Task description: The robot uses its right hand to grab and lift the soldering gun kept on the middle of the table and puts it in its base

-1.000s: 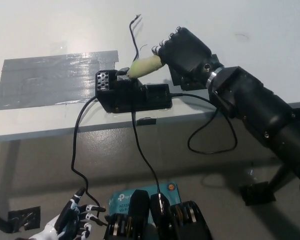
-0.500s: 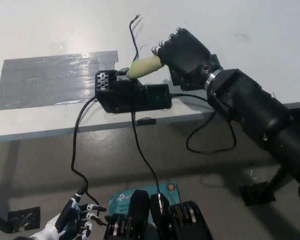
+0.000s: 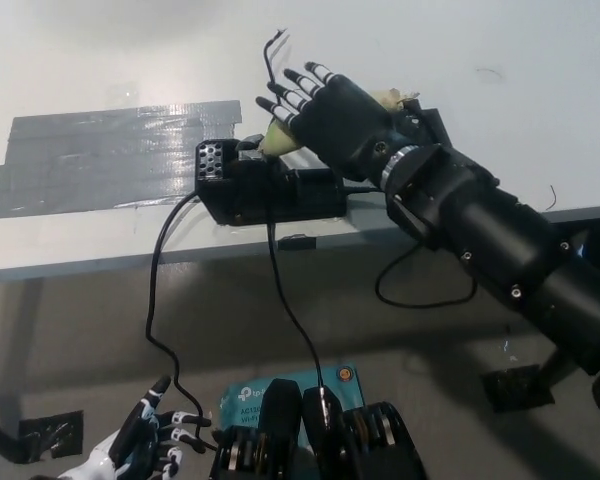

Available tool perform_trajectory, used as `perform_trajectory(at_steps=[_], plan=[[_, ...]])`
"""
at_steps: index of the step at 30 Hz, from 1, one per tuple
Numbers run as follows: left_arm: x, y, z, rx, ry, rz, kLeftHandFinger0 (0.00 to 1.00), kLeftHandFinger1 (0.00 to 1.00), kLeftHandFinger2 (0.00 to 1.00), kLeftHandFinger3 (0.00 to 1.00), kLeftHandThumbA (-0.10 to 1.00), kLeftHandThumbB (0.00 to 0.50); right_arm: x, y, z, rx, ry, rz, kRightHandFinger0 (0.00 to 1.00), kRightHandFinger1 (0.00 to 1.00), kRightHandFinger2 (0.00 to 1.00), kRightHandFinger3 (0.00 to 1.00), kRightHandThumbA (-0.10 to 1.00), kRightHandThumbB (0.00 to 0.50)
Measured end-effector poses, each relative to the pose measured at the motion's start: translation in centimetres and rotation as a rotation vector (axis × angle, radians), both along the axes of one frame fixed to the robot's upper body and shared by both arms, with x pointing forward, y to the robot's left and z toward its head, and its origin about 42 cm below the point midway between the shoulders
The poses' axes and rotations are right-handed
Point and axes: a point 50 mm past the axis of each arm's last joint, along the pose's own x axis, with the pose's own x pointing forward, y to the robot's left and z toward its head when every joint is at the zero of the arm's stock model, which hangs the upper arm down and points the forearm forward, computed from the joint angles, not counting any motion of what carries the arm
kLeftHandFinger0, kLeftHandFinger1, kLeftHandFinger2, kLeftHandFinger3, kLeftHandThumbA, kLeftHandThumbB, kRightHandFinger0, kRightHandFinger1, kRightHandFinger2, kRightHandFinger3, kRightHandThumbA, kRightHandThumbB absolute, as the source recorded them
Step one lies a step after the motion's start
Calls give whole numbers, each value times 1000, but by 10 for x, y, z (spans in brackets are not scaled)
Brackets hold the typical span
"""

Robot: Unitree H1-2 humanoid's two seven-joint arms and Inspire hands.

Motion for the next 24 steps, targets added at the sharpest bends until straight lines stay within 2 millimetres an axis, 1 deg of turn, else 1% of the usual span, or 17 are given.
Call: perform_trajectory(at_steps=[3, 5, 7, 9, 10, 11, 13, 15, 16, 19, 20, 21, 23, 24], plan=[[0, 1, 0, 1, 2, 1, 0, 166, 402, 567, 1000, 500, -5, 7, 4, 0, 14, -10, 1000, 1000, 1000, 1000, 759, 500], [-1, 1, -1, 2, 3, 1, 0, 171, 405, 569, 1000, 500, -10, 9, 9, 4, 20, -14, 1000, 1000, 1000, 1000, 752, 500], [-2, 2, -1, 4, 6, 3, 0, 183, 407, 575, 1000, 500, -14, 12, 14, 2, 27, -18, 1000, 1000, 1000, 1000, 795, 500], [-3, 3, -3, 4, 10, 6, 0, 176, 401, 574, 1000, 500, -19, 11, 20, -4, 21, -18, 1000, 1000, 1000, 1000, 801, 500], [-4, 4, -4, 5, 14, 8, 0, 162, 389, 558, 1000, 500, -21, 10, 24, -6, 17, -19, 1000, 1000, 1000, 1000, 781, 500], [-5, 5, -5, 5, 18, 11, 0, 161, 388, 555, 1000, 500, -24, 8, 29, -5, 14, -20, 1000, 1000, 1000, 1000, 778, 500], [-7, 7, -7, 5, 27, 17, 0, 166, 417, 573, 1000, 500, -30, 2, 40, 0, 5, -22, 1000, 1000, 1000, 1000, 748, 500], [-8, 8, -9, 5, 34, 21, 0, 157, 408, 573, 997, 500, -37, -5, 51, 18, -3, -23, 1000, 1000, 1000, 1000, 785, 500], [-10, 8, -11, 5, 39, 23, 0, 147, 399, 578, 994, 500, -43, -11, 60, 32, -13, -22, 1000, 1000, 1000, 1000, 841, 500], [-13, 9, -13, 5, 48, 26, 0, 163, 410, 590, 993, 500, -60, -26, 66, 59, -14, -12, 1000, 1000, 1000, 1000, 849, 500], [-13, 9, -14, 6, 50, 27, 0, 177, 435, 624, 1000, 500, -65, -30, 66, 64, -10, -11, 1000, 1000, 1000, 1000, 726, 500], [-14, 10, -15, 5, 53, 29, 0, 181, 445, 640, 1000, 500, -72, -36, 64, 71, 0, -8, 1000, 1000, 1000, 1000, 693, 500], [-16, 10, -16, 6, 58, 30, 0, 174, 445, 647, 1000, 500, -87, -47, 57, 89, 25, -5, 1000, 1000, 1000, 1000, 706, 500], [-16, 10, -16, 6, 60, 31, 0, 146, 413, 620, 1000, 500, -94, -52, 53, 93, 37, -5, 1000, 1000, 1000, 1000, 599, 500]])
